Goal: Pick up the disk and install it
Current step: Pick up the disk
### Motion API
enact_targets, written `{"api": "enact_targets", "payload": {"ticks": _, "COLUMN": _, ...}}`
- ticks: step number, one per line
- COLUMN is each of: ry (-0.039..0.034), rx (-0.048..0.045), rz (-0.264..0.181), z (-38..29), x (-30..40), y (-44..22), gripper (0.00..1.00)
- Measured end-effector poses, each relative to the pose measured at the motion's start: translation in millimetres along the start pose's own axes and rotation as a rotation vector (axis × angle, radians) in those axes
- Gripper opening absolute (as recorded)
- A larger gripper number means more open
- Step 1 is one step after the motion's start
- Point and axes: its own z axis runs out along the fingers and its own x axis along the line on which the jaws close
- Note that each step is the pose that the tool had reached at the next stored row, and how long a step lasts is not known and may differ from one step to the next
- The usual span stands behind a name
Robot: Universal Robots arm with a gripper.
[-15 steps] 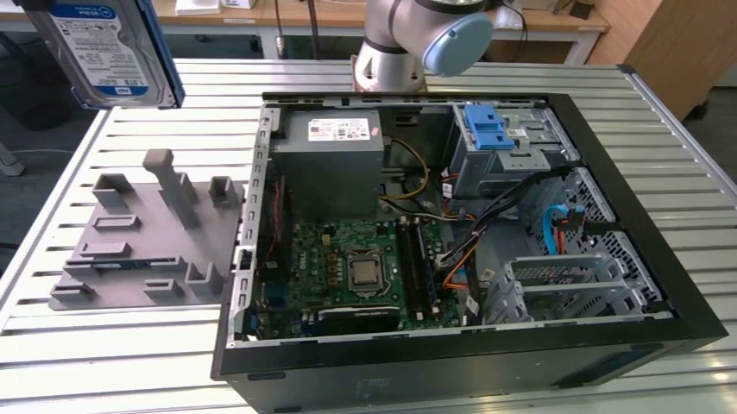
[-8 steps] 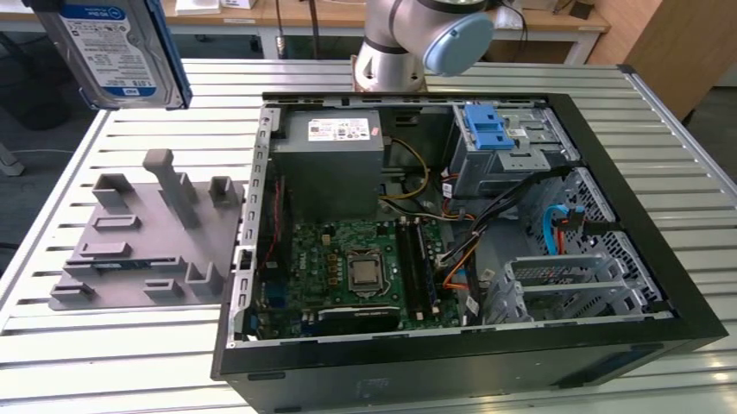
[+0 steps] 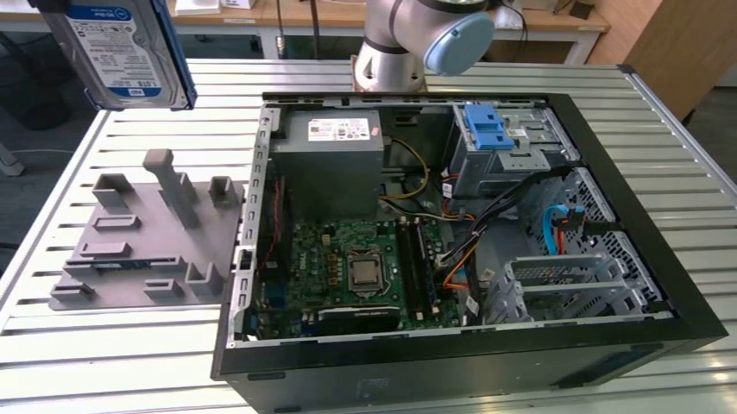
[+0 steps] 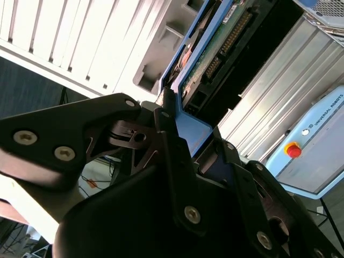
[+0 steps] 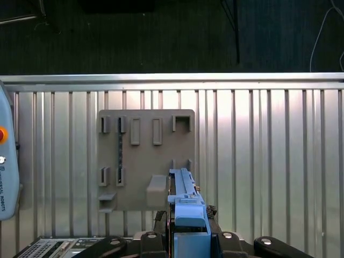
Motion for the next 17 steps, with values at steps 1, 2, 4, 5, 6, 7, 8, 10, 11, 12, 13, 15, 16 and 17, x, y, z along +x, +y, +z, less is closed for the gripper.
{"api": "enact_targets", "payload": {"ticks": 1, "ry": 0.0000, "rx": 0.0000, "rz": 0.000, "z": 0.0, "x": 0.1, "y": -0.6, "gripper": 0.36}}
{"api": "enact_targets", "payload": {"ticks": 2, "ry": 0.0000, "rx": 0.0000, "rz": 0.000, "z": 0.0, "x": 0.2, "y": -1.3, "gripper": 0.36}}
{"api": "enact_targets", "payload": {"ticks": 4, "ry": 0.0000, "rx": 0.0000, "rz": 0.000, "z": 0.0, "x": 0.3, "y": -2.4, "gripper": 0.36}}
{"api": "enact_targets", "payload": {"ticks": 5, "ry": 0.0000, "rx": 0.0000, "rz": 0.000, "z": 0.0, "x": 0.4, "y": -3.1, "gripper": 0.36}}
{"api": "enact_targets", "payload": {"ticks": 6, "ry": 0.0000, "rx": 0.0001, "rz": 0.000, "z": 0.0, "x": 0.5, "y": -3.7, "gripper": 0.36}}
{"api": "enact_targets", "payload": {"ticks": 7, "ry": 0.0000, "rx": 0.0000, "rz": 0.000, "z": 0.0, "x": 0.6, "y": -4.4, "gripper": 0.36}}
{"api": "enact_targets", "payload": {"ticks": 8, "ry": 0.0000, "rx": 0.0000, "rz": 0.000, "z": 0.0, "x": 0.6, "y": -5.0, "gripper": 0.36}}
{"api": "enact_targets", "payload": {"ticks": 10, "ry": 0.0000, "rx": 0.0000, "rz": 0.000, "z": 0.0, "x": 0.7, "y": -6.3, "gripper": 0.36}}
{"api": "enact_targets", "payload": {"ticks": 11, "ry": 0.0000, "rx": 0.0001, "rz": 0.000, "z": 0.0, "x": 0.8, "y": -6.9, "gripper": 0.36}}
{"api": "enact_targets", "payload": {"ticks": 12, "ry": 0.0000, "rx": 0.0001, "rz": 0.000, "z": 0.0, "x": 0.8, "y": -7.5, "gripper": 0.36}}
{"api": "enact_targets", "payload": {"ticks": 13, "ry": 0.0000, "rx": 0.0000, "rz": 0.000, "z": 0.0, "x": 0.8, "y": -8.2, "gripper": 0.36}}
{"api": "enact_targets", "payload": {"ticks": 15, "ry": 0.0000, "rx": -0.0001, "rz": 0.000, "z": -0.1, "x": 0.9, "y": -9.4, "gripper": 0.36}}
{"api": "enact_targets", "payload": {"ticks": 16, "ry": 0.0000, "rx": 0.0000, "rz": 0.000, "z": 0.0, "x": 0.9, "y": -10.1, "gripper": 0.36}}
{"api": "enact_targets", "payload": {"ticks": 17, "ry": 0.0000, "rx": 0.0000, "rz": 0.000, "z": 0.0, "x": 0.9, "y": -10.8, "gripper": 0.36}}
